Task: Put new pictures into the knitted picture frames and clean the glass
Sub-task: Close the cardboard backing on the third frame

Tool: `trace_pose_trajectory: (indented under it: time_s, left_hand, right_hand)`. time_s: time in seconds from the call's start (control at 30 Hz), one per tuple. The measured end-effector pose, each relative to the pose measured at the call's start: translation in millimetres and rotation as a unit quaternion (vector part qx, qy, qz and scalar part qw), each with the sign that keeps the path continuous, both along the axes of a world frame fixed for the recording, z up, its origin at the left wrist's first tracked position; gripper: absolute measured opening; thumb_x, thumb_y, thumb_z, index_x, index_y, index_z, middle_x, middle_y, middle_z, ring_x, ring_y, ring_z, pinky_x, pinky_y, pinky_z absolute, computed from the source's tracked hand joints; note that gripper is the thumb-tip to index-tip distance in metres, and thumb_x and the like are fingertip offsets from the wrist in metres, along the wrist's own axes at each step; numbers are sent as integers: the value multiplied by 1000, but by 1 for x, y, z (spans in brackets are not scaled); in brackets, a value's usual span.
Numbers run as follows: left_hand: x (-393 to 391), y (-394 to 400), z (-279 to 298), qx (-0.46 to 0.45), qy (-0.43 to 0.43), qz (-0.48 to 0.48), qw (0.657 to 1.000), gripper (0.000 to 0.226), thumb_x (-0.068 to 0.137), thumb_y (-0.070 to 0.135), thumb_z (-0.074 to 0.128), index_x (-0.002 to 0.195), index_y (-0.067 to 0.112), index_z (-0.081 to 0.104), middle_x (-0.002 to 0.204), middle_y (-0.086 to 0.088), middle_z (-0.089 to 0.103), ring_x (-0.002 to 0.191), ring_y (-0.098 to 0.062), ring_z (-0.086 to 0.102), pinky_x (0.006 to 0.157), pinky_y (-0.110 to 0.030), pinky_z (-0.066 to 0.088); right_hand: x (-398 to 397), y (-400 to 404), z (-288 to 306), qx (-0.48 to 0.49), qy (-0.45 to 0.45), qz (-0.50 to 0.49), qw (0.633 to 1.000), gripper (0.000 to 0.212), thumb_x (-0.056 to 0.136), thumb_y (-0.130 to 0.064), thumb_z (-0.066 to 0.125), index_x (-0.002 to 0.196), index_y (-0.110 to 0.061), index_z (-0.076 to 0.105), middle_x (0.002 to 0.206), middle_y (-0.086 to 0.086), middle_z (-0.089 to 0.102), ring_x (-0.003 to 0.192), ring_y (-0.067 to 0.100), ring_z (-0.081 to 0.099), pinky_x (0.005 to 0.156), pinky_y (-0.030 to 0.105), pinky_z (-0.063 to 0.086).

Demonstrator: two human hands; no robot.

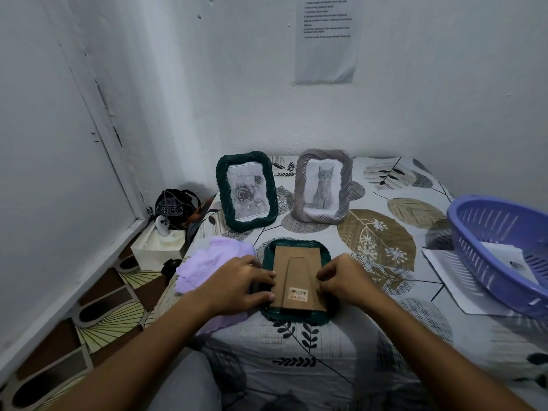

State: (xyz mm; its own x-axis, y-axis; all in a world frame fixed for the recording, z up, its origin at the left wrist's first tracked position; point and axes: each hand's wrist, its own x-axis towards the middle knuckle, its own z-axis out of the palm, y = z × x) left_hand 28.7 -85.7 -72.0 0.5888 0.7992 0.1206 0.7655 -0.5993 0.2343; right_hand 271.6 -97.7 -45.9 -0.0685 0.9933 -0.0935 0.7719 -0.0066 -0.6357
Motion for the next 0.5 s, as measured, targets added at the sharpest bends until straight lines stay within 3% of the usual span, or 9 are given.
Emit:
trace_pose_trajectory:
  time_s: [0.1, 0.17, 0.27, 0.33, 0.43, 0.5]
  left_hand:
    - [6, -6, 3, -1, -20, 40, 999, 46, 89, 52, 55, 130, 30, 56, 105, 2, 54, 94, -10, 48, 87, -29, 43]
    - [13, -7, 6, -16, -106, 69, 992, 47, 91, 42, 58, 134, 26, 52, 100, 3, 56, 87, -7, 48, 85, -29, 45]
    - [25, -5, 8, -49, -280, 126, 950, 50, 90, 27, 62, 138, 21, 48, 119, -5, 64, 101, -12, 59, 93, -38, 50]
    - [33, -4, 11, -95, -353, 179, 913, 51, 91, 21, 61, 140, 20, 44, 129, -9, 58, 112, -14, 55, 100, -37, 46]
    - [42, -1, 15, -148, -391, 229, 879, 50, 95, 20, 55, 142, 18, 38, 133, -13, 53, 114, -16, 50, 97, -30, 41]
    - [44, 2, 13, -163, -401, 254, 865, 46, 96, 21, 52, 141, 18, 38, 128, -13, 57, 105, -18, 53, 91, -29, 41]
  right_hand:
    - [1, 2, 0, 2, 13, -6, 1000, 25, 75, -7, 77, 100, -5, 73, 101, 6, 71, 87, 15, 63, 77, 26, 52]
    - [4, 3, 0, 21, 39, -32, 999, 19, 78, -7, 73, 97, -5, 74, 98, 8, 72, 87, 16, 65, 81, 31, 55]
    - [9, 4, 2, 51, 89, -89, 991, 18, 81, -5, 67, 97, 2, 72, 97, 16, 71, 92, 27, 66, 86, 41, 54]
    - [12, 5, 1, 49, 117, -115, 985, 30, 82, -6, 67, 109, 9, 65, 112, 23, 66, 104, 35, 63, 92, 48, 51]
    - [13, 4, -2, 12, 154, -130, 979, 44, 83, -9, 68, 123, 6, 57, 124, 19, 62, 108, 30, 60, 94, 49, 51]
    - [14, 3, -2, -5, 175, -136, 975, 33, 83, -6, 65, 110, 13, 60, 110, 28, 64, 95, 34, 64, 86, 49, 53]
